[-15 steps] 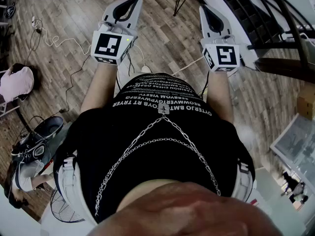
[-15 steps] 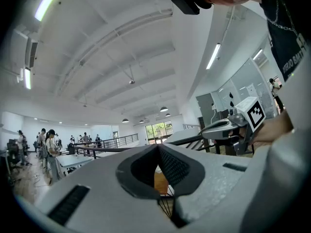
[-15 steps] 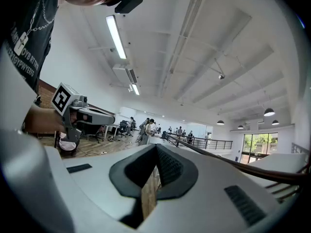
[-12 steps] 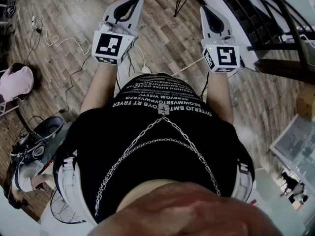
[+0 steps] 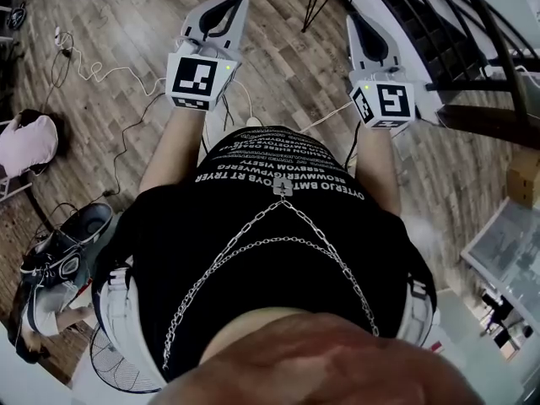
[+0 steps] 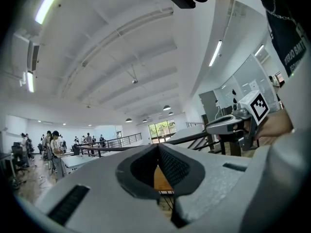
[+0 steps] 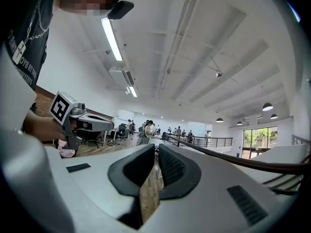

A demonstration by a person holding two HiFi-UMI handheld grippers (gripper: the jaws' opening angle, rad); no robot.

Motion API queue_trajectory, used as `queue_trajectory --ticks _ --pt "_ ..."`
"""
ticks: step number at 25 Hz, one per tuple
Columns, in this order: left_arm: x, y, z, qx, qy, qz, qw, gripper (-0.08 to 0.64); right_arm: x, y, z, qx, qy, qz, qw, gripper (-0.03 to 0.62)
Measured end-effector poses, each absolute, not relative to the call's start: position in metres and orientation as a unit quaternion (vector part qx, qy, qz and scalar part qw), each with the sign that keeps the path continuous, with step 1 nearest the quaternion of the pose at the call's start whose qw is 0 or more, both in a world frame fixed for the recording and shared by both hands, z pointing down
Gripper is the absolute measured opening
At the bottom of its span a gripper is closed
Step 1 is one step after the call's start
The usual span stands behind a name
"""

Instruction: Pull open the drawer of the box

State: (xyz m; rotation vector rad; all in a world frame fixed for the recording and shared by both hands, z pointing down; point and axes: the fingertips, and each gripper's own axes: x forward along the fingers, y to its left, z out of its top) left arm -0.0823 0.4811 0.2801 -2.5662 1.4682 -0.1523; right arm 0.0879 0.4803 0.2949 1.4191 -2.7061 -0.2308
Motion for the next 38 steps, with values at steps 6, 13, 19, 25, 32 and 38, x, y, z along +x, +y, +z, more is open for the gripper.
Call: queue_trajectory --ticks 6,13,19,25,32,38 --pt "-0.104 0.469 0.286 -0.869 0.485 -0.048 0.085 0.005 0.068 0.467 0.300 0.470 -0.879 -0.069 0.051 0.044" --pt "-0.124 0.451 0.305 -0.879 0.472 -0.042 0.055 0.005 0.059 0.450 0.310 0.491 -0.866 -0.057 0.071 0.112" --pt "-0.124 0.436 0.312 -0.886 0.461 -0.035 0.039 0.005 0.066 0.438 0.316 0.501 -0.861 -0.046 0.078 0.121" --pt "-0.113 0.415 0.327 -0.886 0.462 -0.039 0.025 0.005 0.080 0.417 0.326 0.497 -0.863 -0.044 0.081 0.129" --pt "-0.097 0.364 0.335 -0.887 0.459 -0.057 0.021 0.005 0.092 0.360 0.339 0.488 -0.869 -0.023 0.076 0.138" --pt "-0.094 0.317 0.339 -0.884 0.464 -0.060 0.012 0.005 0.095 0.311 0.349 0.478 -0.875 -0.009 0.076 0.144"
